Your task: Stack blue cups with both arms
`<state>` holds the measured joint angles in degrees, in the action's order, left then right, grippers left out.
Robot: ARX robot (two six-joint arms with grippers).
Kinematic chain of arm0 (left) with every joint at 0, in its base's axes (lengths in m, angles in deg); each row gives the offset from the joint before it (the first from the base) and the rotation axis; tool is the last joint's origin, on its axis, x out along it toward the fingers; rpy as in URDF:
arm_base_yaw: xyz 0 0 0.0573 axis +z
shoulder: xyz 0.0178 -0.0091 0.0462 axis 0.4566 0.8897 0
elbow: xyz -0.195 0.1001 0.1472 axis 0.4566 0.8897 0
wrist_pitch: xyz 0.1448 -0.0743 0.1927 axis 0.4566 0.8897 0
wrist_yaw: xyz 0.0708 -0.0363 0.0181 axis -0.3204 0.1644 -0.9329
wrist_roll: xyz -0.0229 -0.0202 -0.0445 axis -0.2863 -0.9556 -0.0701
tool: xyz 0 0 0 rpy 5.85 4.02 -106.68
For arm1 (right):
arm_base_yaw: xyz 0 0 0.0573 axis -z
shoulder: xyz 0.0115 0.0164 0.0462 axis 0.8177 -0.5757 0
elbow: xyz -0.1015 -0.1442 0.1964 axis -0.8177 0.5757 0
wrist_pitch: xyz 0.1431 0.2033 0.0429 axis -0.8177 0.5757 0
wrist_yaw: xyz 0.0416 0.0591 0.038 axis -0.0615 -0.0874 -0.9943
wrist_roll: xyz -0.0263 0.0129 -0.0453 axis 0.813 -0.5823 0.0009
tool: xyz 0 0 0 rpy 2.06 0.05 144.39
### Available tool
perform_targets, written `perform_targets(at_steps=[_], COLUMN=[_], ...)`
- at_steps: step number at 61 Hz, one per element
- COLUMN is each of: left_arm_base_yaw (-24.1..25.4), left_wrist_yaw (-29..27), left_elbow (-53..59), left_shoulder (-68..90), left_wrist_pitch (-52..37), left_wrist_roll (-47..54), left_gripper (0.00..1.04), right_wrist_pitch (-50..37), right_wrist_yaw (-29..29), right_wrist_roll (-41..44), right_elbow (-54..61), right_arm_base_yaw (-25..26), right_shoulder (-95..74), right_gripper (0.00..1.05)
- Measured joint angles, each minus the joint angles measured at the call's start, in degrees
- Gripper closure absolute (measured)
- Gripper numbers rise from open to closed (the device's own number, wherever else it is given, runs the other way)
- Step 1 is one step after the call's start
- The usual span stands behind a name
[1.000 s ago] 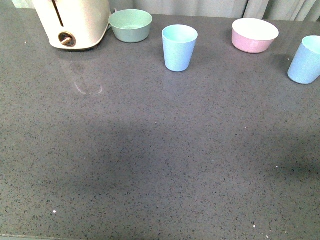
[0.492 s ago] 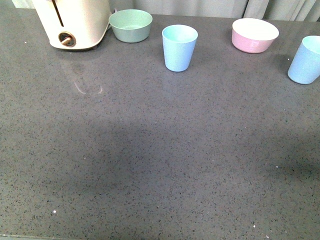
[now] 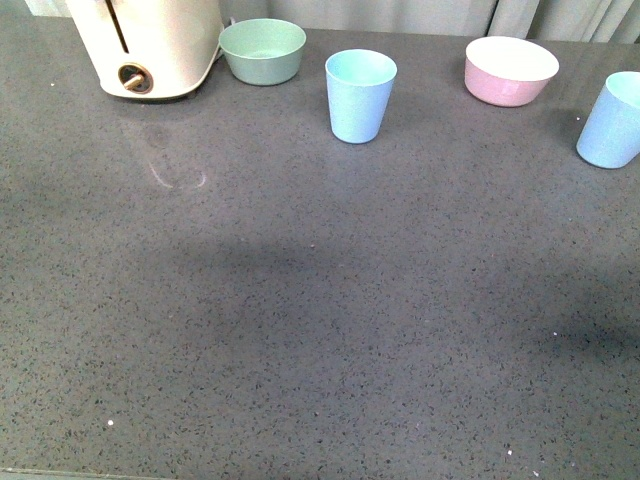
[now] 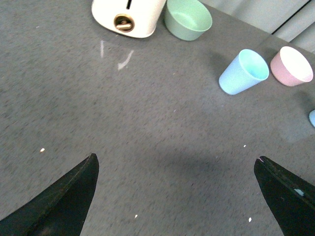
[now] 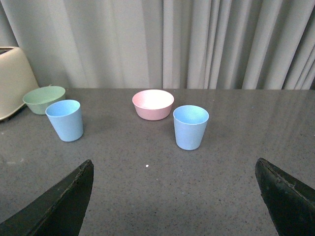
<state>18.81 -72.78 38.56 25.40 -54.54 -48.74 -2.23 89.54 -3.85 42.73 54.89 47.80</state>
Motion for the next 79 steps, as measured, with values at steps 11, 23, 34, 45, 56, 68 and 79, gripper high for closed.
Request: perform_targets(at_steps=[11, 23, 34, 45, 56, 68, 79], left_arm_base_yaw=[-4.0, -8.0, -11.4, -14.6, -16.1, -17.5, -18.0], left_wrist_yaw=[-2.0, -3.7, -4.9, -8.1, -10.4, -11.8, -13.1], left_elbow=[-17.4, -31.8, -42.6, -57.0, -67.6, -77.4, -87.1], left_shoulder=[27.7, 42.8, 51.2, 61.5, 68.4, 74.3, 80.2], left_wrist_pitch=[-3.0, 0.6, 4.3, 10.5, 16.3, 21.9, 27.3], left_wrist_roll=[-3.3, -6.3, -8.6, -9.4, -9.4, -9.3, -9.2], left_gripper=[0.09, 0.09, 0.09, 0.09, 0.09, 0.09, 0.09], right_wrist_pitch=[0.0, 0.0, 0.0, 0.0, 0.0, 0.0, 0.0], right_wrist_yaw=[0.0, 0.0, 0.0, 0.0, 0.0, 0.0, 0.0], right_wrist_roll=[0.0, 0.0, 0.0, 0.0, 0.0, 0.0, 0.0], right_elbow=[0.0, 0.0, 0.0, 0.0, 0.0, 0.0, 0.0], right_arm_base_yaw=[0.0, 0.0, 0.0, 0.0, 0.0, 0.0, 0.0], right_shoulder=[0.0, 0.0, 0.0, 0.0, 0.0, 0.0, 0.0], right_gripper=[0.09, 0.09, 0.09, 0.09, 0.09, 0.09, 0.09])
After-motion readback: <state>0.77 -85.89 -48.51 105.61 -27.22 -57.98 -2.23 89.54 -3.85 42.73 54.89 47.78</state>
